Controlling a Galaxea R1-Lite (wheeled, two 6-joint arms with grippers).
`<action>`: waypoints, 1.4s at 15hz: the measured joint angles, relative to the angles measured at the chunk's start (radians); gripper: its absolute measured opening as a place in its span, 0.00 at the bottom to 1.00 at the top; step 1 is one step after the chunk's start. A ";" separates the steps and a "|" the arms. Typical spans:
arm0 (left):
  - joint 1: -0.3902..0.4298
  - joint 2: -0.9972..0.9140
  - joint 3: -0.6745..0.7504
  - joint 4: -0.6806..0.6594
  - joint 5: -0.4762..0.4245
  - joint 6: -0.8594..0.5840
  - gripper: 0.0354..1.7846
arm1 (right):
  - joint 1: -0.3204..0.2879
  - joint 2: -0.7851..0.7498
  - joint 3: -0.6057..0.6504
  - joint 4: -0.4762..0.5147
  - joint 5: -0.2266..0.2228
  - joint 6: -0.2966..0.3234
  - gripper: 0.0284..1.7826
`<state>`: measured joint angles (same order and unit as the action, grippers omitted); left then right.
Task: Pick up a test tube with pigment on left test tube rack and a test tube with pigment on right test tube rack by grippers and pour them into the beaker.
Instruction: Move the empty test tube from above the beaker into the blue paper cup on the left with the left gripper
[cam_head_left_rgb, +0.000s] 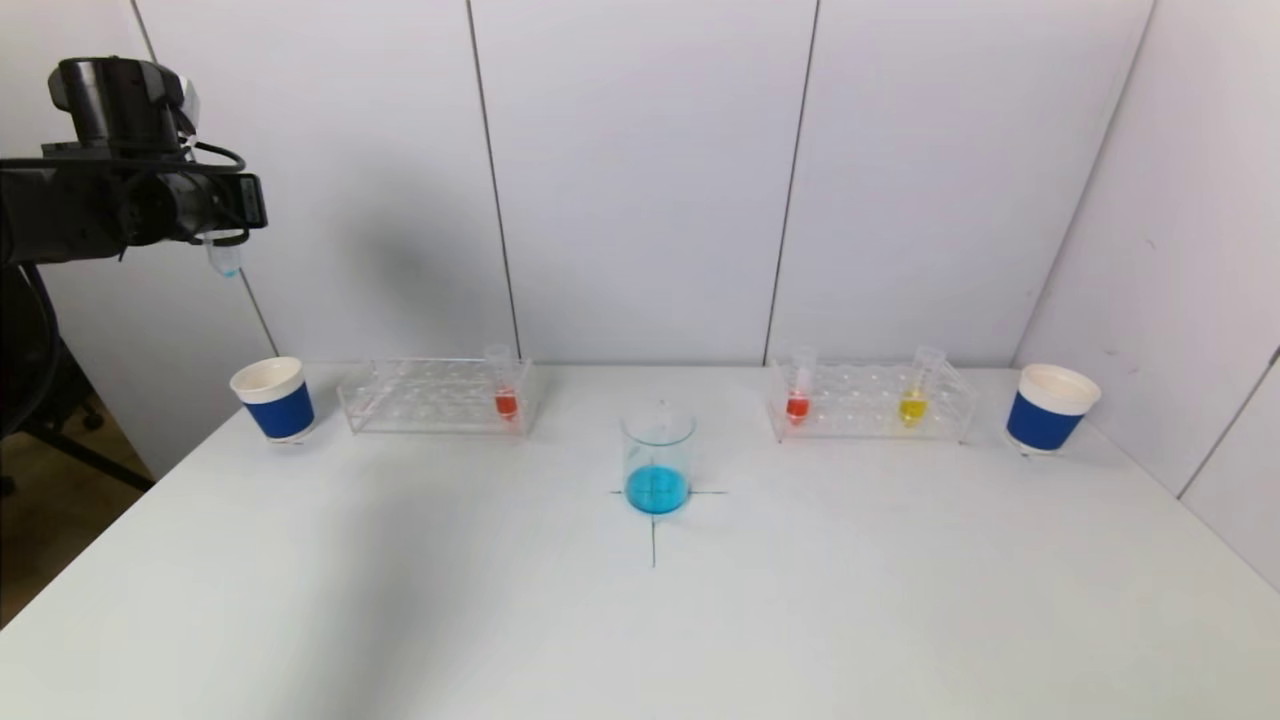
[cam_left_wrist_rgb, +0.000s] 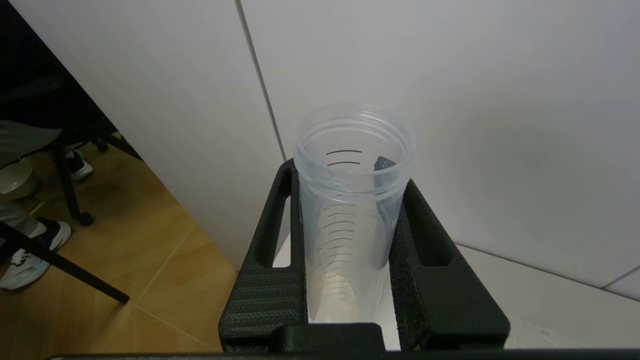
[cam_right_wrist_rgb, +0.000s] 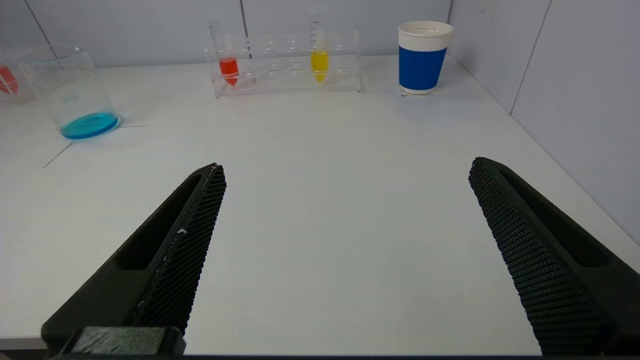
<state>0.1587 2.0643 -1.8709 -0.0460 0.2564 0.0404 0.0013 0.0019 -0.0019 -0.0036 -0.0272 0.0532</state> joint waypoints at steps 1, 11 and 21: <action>0.009 0.011 0.021 -0.037 -0.001 0.002 0.25 | 0.000 0.000 0.000 0.001 0.000 0.000 0.99; 0.062 0.073 0.235 -0.271 -0.038 0.004 0.25 | 0.000 0.000 0.000 0.000 0.000 0.000 0.99; 0.069 0.122 0.417 -0.477 -0.048 0.004 0.25 | 0.000 0.000 0.000 0.000 0.000 0.000 0.99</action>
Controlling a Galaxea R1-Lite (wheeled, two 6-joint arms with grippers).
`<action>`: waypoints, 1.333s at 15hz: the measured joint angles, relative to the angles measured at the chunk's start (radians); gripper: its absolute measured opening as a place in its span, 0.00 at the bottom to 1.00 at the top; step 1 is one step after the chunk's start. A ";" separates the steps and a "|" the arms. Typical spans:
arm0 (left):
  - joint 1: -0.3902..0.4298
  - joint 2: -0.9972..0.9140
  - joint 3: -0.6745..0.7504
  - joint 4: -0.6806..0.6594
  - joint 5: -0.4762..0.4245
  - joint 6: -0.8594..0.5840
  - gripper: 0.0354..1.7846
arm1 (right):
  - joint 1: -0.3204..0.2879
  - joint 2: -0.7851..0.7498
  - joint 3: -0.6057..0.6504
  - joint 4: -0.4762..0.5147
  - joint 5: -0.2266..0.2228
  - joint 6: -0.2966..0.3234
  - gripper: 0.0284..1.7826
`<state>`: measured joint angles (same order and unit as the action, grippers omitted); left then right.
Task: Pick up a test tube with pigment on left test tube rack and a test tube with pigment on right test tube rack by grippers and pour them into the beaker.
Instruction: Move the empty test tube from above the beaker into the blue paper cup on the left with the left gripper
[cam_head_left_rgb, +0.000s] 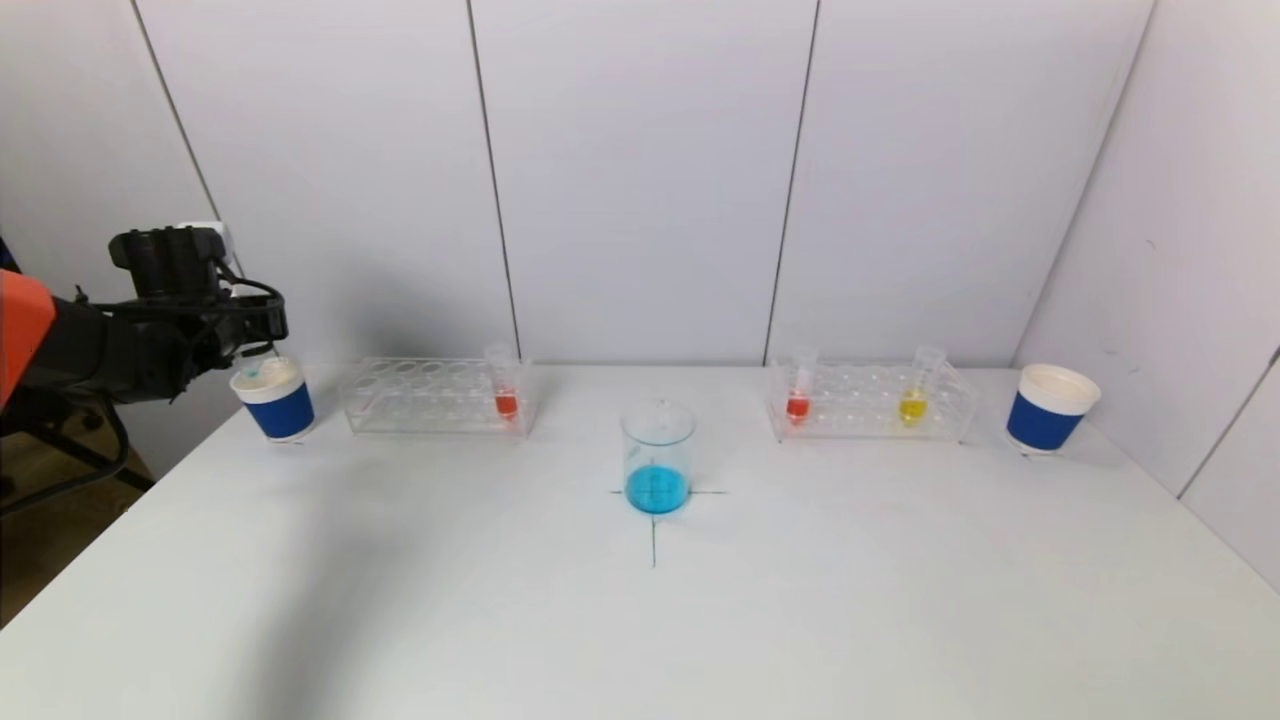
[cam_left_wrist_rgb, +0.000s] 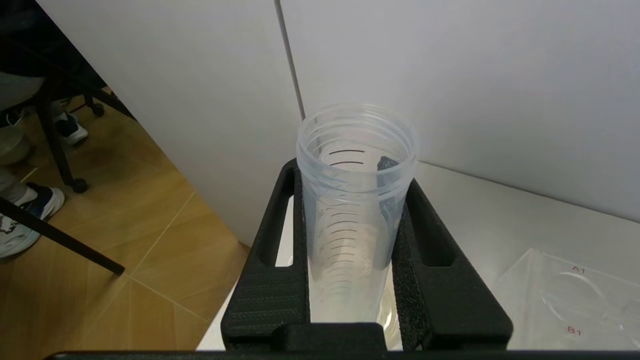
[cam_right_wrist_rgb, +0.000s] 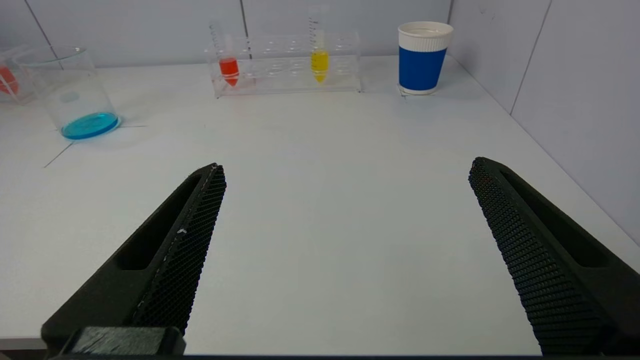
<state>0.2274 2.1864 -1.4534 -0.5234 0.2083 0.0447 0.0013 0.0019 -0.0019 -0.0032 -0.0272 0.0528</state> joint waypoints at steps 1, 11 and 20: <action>0.003 0.008 0.014 -0.018 0.000 0.000 0.25 | 0.000 0.000 0.000 0.000 0.000 0.000 0.99; 0.008 0.086 0.096 -0.139 -0.013 0.000 0.25 | 0.000 0.000 0.000 0.000 0.000 0.000 0.99; 0.010 0.093 0.105 -0.136 -0.015 -0.002 0.25 | 0.000 0.000 0.000 0.000 0.000 0.000 0.99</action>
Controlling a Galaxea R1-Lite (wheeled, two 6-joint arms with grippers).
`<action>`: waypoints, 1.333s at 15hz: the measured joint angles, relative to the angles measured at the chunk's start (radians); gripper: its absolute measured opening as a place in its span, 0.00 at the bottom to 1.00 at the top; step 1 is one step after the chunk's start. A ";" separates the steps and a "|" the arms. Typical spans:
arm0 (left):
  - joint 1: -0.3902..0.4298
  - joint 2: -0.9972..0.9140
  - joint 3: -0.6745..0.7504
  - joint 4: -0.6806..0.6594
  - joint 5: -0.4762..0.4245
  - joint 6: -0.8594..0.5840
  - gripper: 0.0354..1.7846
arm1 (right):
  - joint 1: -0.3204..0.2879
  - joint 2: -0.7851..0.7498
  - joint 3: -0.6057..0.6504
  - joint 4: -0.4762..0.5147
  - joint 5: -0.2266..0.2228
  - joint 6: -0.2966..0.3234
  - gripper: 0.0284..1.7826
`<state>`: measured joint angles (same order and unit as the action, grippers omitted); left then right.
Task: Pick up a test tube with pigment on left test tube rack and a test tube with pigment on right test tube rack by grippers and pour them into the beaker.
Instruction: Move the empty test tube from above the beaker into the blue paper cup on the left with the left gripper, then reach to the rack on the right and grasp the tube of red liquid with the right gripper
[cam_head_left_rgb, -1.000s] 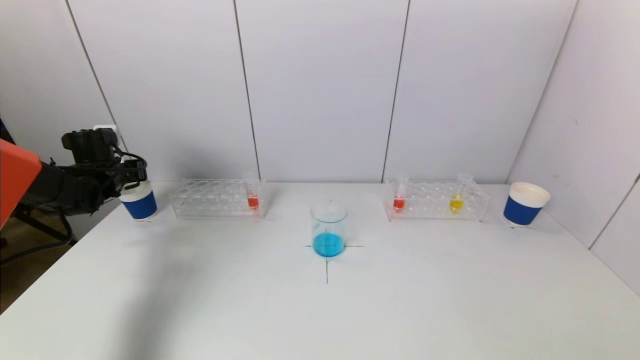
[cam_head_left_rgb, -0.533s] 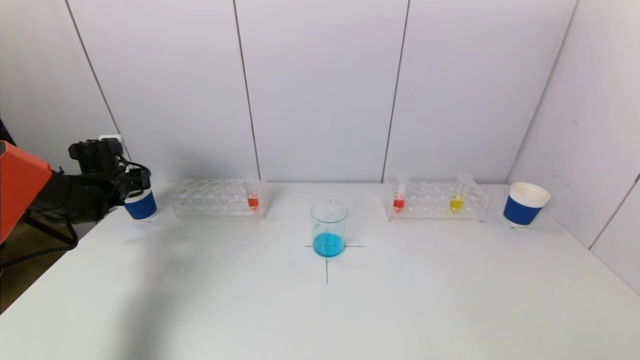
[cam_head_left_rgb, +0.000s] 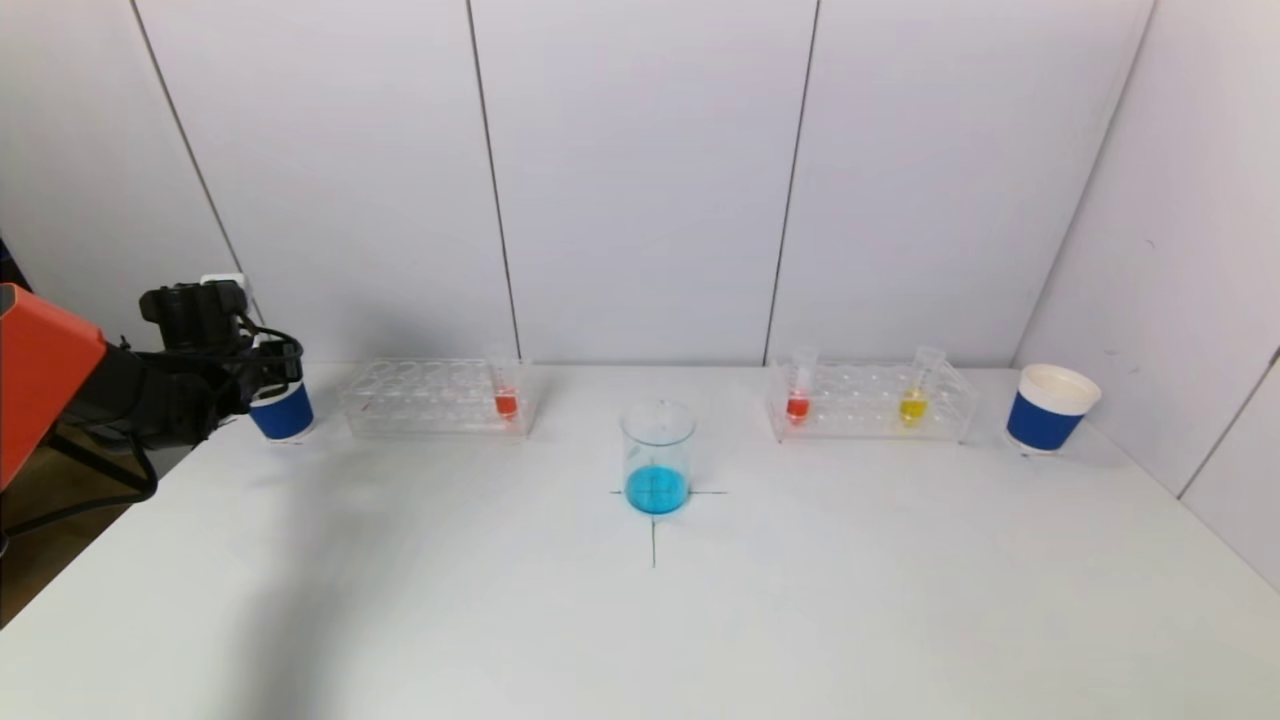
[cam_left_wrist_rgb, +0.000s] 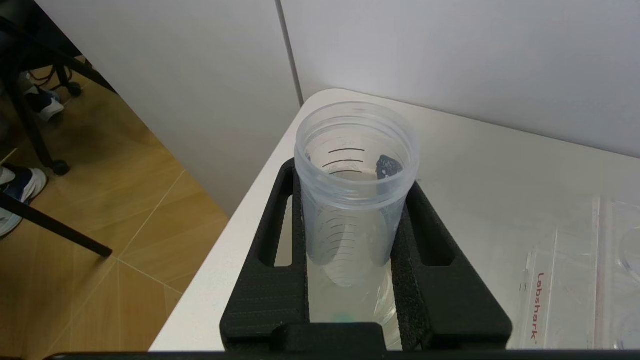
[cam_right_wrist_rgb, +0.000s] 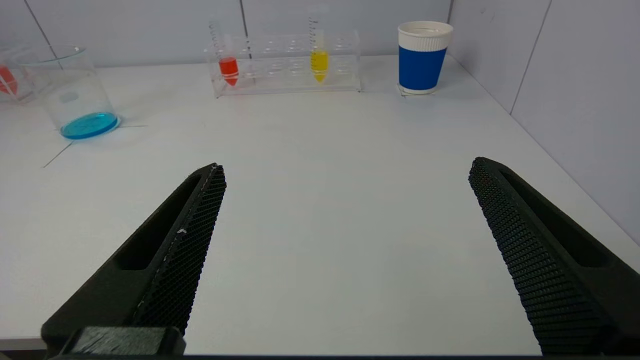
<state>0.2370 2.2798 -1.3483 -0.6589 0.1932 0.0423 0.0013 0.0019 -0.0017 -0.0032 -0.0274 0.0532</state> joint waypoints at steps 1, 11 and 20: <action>0.000 0.000 0.000 0.000 0.000 0.000 0.25 | 0.000 0.000 0.000 0.000 0.000 0.000 0.99; 0.004 -0.002 -0.001 0.003 0.000 -0.004 0.65 | 0.000 0.000 0.000 0.000 0.000 0.000 0.99; 0.006 -0.008 0.000 0.001 0.000 -0.004 1.00 | 0.000 0.000 0.000 0.000 0.000 0.000 0.99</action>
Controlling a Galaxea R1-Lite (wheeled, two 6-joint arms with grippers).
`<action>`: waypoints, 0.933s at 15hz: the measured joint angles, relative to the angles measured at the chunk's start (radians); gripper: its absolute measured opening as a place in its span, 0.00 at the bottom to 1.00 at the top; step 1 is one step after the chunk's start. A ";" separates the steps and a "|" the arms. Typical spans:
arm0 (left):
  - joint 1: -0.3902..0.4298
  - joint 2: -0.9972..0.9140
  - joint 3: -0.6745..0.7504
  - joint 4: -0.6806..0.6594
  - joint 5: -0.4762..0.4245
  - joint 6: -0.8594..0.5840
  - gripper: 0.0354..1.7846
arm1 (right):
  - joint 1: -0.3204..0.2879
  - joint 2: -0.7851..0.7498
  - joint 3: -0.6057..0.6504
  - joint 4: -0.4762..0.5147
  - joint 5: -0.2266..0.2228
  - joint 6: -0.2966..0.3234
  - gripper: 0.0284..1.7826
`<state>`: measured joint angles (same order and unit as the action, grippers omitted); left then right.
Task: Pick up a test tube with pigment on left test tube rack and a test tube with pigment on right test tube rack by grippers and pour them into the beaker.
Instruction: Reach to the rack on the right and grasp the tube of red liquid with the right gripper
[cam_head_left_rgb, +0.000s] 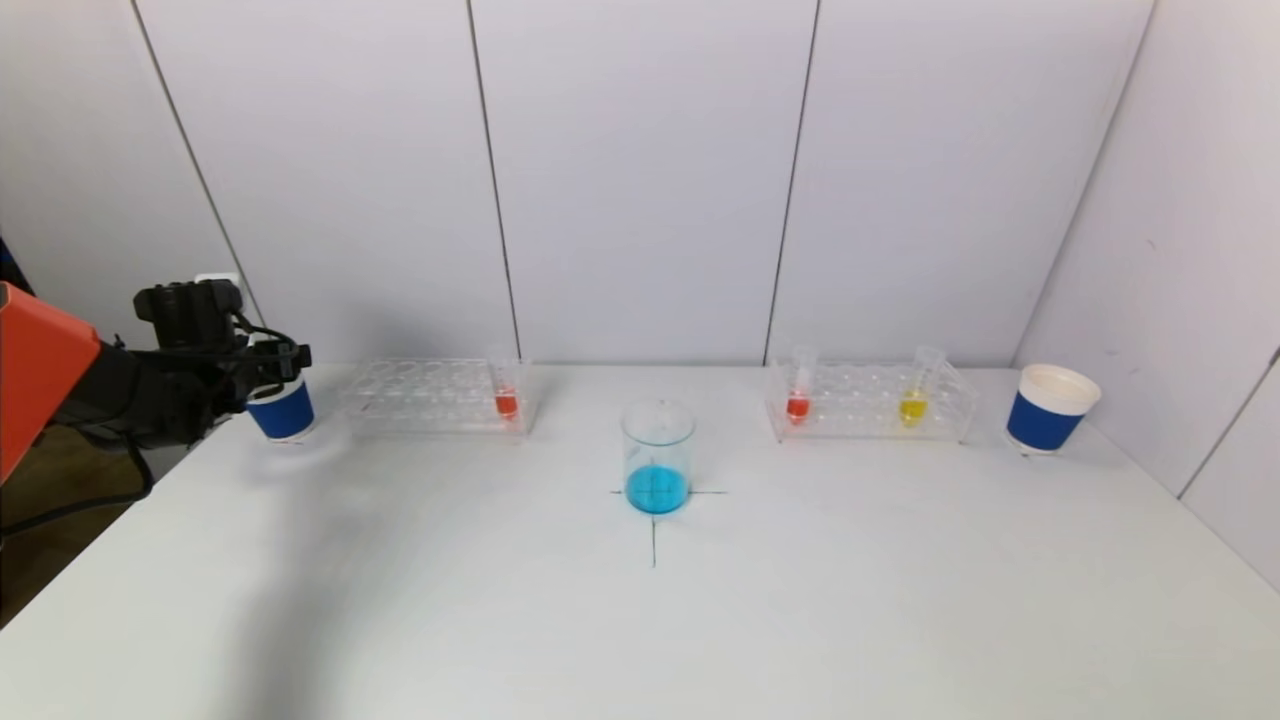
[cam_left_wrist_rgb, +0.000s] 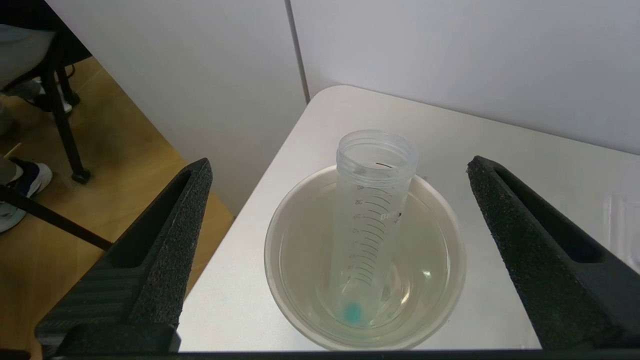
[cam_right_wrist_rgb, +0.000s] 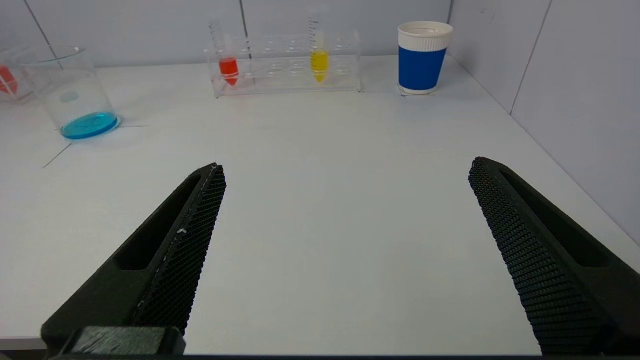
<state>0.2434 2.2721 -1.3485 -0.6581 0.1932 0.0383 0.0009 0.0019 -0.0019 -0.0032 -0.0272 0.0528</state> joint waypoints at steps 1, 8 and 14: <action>0.000 -0.003 0.000 0.000 0.000 0.000 1.00 | 0.000 0.000 0.000 0.000 0.000 0.000 0.99; -0.003 -0.128 0.026 0.016 -0.031 0.000 1.00 | 0.000 0.000 0.000 0.000 0.000 0.000 0.99; -0.062 -0.417 0.203 0.018 -0.076 0.001 1.00 | 0.001 0.000 0.000 0.000 0.000 0.000 0.99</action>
<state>0.1813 1.8551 -1.1457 -0.6402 0.1177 0.0398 0.0017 0.0019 -0.0019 -0.0032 -0.0272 0.0528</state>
